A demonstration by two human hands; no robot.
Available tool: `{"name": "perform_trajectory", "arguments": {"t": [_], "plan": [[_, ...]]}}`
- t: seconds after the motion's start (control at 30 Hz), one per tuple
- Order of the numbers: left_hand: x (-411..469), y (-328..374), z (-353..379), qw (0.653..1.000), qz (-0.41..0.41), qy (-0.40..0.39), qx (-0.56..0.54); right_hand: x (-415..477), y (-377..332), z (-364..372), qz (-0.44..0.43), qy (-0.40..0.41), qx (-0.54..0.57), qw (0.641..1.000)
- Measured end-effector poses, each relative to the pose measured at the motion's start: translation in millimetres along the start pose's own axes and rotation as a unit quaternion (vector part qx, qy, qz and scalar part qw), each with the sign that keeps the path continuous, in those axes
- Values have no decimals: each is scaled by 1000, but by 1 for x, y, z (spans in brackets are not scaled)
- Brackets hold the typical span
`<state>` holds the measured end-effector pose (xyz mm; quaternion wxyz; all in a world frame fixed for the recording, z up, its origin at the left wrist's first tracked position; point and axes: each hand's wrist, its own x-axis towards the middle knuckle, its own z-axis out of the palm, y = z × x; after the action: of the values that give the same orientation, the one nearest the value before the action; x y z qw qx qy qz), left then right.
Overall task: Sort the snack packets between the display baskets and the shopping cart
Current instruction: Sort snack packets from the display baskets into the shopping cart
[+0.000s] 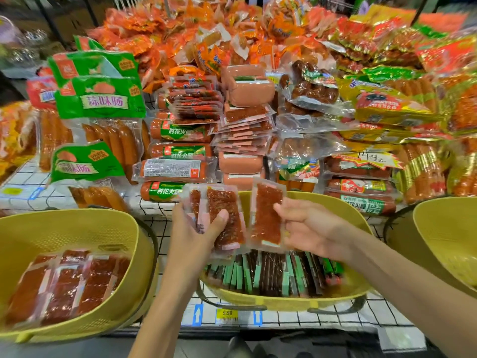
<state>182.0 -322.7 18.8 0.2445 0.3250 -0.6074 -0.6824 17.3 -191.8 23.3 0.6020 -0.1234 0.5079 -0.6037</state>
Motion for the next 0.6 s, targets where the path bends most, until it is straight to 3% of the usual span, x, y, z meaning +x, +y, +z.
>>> {"name": "perform_trajectory", "arguments": {"t": [0.17, 0.33, 0.6], "plan": [[-12, 1, 38, 992, 73, -63, 81, 2, 26, 32, -45, 13, 15, 999], [-18, 5, 32, 977, 90, -121, 147, -6, 30, 21, -18, -53, 87, 995], [-24, 20, 27, 978, 74, -168, 95, -16, 32, 8, -26, -111, 130, 985]]}}
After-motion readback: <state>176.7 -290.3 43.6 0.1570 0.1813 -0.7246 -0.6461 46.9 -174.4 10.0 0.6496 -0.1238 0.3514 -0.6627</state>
